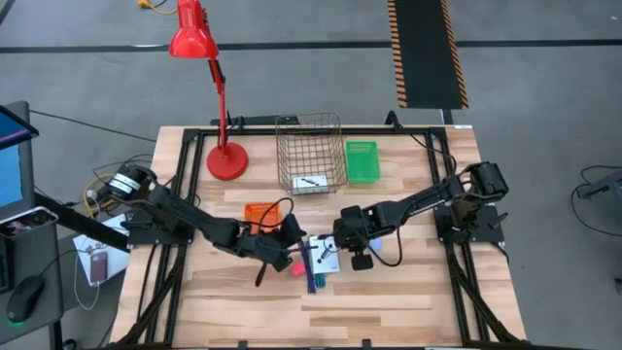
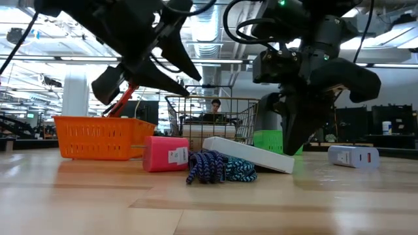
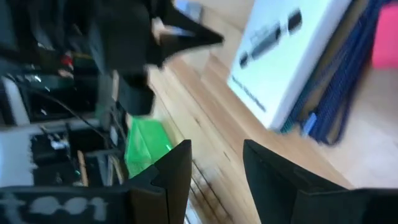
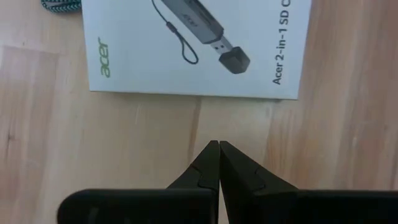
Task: Pick and place items into bin
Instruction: Put the card reader box into the wire basket
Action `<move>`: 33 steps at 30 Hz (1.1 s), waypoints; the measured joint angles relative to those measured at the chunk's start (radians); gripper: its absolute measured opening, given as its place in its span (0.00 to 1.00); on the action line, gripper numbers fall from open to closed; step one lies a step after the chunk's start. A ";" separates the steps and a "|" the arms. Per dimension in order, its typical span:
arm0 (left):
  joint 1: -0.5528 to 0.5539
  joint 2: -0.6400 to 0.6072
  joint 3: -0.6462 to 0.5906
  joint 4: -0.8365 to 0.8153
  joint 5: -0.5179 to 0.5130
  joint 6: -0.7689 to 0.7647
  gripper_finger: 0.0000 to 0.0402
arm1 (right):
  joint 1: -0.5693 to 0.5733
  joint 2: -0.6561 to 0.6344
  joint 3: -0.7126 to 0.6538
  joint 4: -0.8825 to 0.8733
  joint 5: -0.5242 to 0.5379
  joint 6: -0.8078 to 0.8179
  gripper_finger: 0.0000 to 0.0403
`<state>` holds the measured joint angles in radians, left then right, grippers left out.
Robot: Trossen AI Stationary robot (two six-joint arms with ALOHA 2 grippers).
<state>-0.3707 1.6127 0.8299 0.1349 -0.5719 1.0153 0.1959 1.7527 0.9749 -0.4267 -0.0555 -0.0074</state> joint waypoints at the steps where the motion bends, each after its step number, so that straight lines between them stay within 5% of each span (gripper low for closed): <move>1: -0.002 0.000 0.000 0.000 0.003 0.014 0.34 | 0.000 0.000 0.000 0.000 0.000 0.000 0.00; 19: -0.014 0.005 0.053 -0.092 0.083 0.059 0.34 | 0.000 0.000 0.000 0.020 -0.036 0.036 0.00; 23: -0.010 0.009 0.128 -0.228 0.152 0.005 0.34 | -0.002 0.000 0.000 0.020 -0.036 0.045 0.00; 33: 0.014 0.009 0.167 -0.237 0.290 0.055 0.34 | -0.002 0.000 0.000 0.017 -0.046 0.053 0.00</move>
<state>-0.3564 1.6215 0.9966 -0.1017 -0.2823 1.0698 0.1939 1.7527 0.9749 -0.4098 -0.1014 0.0460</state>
